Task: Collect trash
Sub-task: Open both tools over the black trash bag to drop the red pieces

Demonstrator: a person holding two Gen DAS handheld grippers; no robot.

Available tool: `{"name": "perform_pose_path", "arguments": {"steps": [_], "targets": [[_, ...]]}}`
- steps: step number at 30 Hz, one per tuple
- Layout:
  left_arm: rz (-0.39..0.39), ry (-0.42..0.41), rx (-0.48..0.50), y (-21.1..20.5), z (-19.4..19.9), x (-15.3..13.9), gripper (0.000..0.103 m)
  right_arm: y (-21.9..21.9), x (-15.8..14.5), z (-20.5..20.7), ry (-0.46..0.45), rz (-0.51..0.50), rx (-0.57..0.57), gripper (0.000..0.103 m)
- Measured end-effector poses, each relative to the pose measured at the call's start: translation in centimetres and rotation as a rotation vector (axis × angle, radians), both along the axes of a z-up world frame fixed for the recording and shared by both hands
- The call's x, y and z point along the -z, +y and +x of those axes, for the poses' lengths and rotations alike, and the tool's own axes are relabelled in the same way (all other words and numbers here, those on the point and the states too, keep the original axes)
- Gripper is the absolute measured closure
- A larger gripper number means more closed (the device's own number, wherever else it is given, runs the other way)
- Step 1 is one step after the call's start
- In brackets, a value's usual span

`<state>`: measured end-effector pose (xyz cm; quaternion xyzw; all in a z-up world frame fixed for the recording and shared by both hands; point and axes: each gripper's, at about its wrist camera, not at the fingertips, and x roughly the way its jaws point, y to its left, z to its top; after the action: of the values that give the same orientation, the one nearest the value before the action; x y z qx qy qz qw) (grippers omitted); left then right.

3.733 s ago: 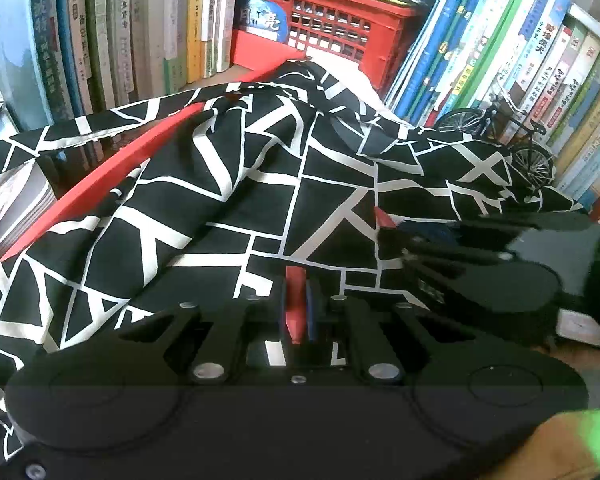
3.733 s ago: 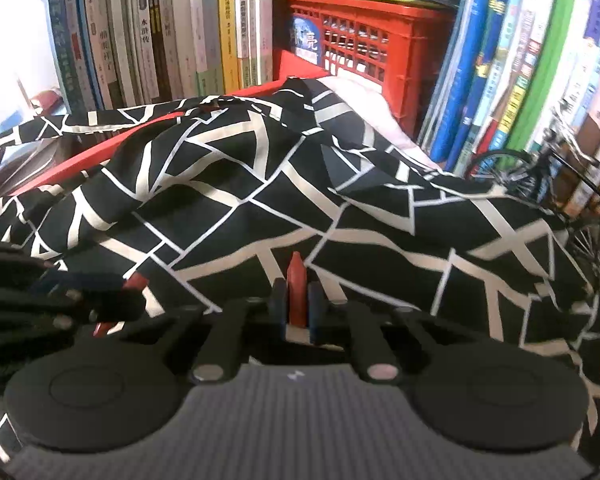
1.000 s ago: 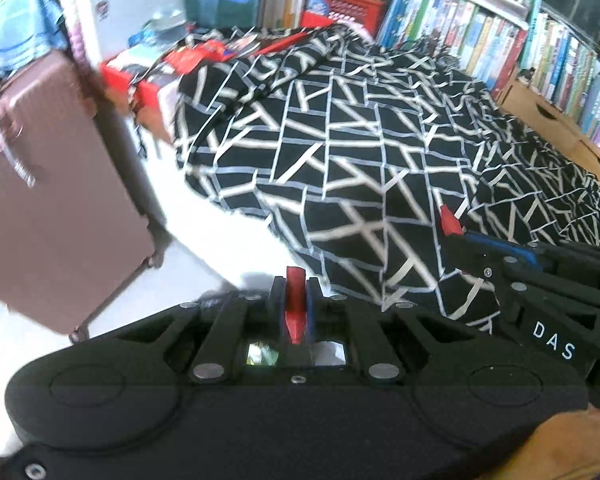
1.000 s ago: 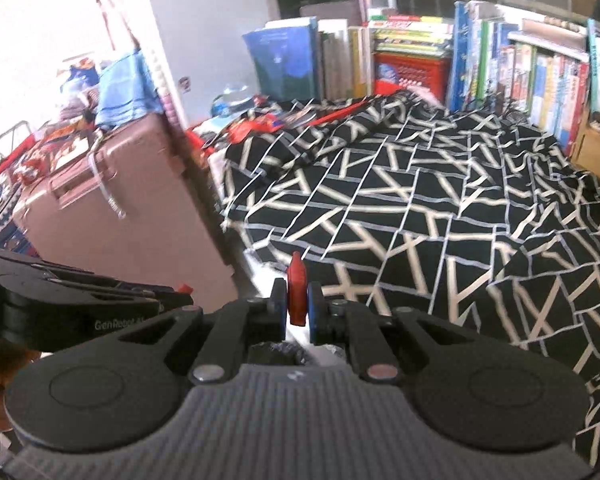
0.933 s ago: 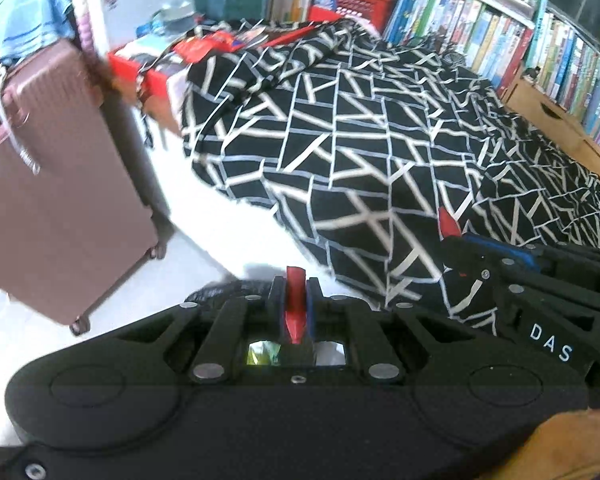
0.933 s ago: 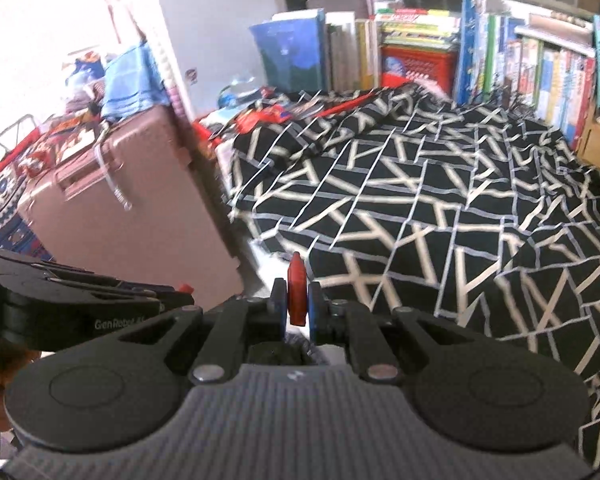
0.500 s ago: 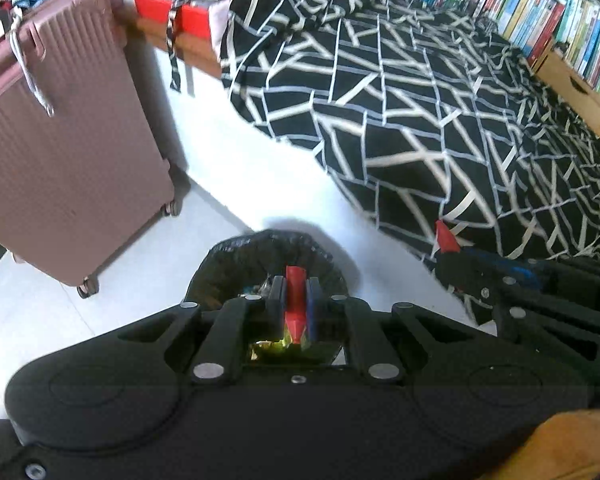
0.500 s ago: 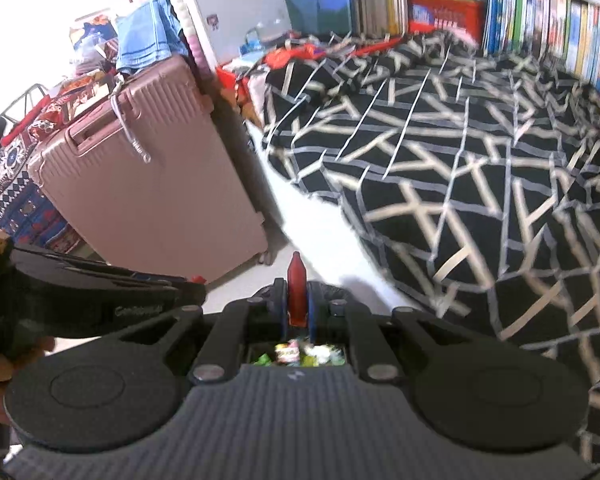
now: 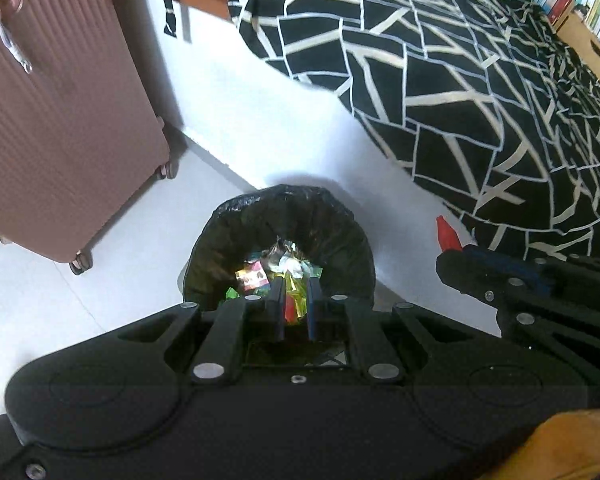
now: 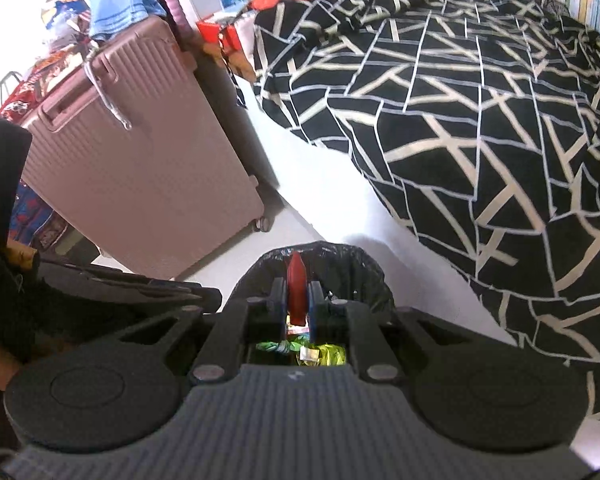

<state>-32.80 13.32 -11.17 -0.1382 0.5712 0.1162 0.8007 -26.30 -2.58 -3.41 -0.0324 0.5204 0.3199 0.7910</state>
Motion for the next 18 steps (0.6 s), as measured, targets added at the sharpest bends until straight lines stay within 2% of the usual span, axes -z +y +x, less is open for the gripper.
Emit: {"name": "perform_pose_path", "arguments": {"steps": [12,18], "targets": [[-0.023,0.048,0.039,1.3,1.8,4.6,0.092,1.7,3.8,0.9,0.068,-0.04,0.038,0.089],[-0.04,0.061,0.039,2.0,2.0,5.9,0.092,2.5,4.9,1.3,0.091,-0.051,0.046,0.089]]}}
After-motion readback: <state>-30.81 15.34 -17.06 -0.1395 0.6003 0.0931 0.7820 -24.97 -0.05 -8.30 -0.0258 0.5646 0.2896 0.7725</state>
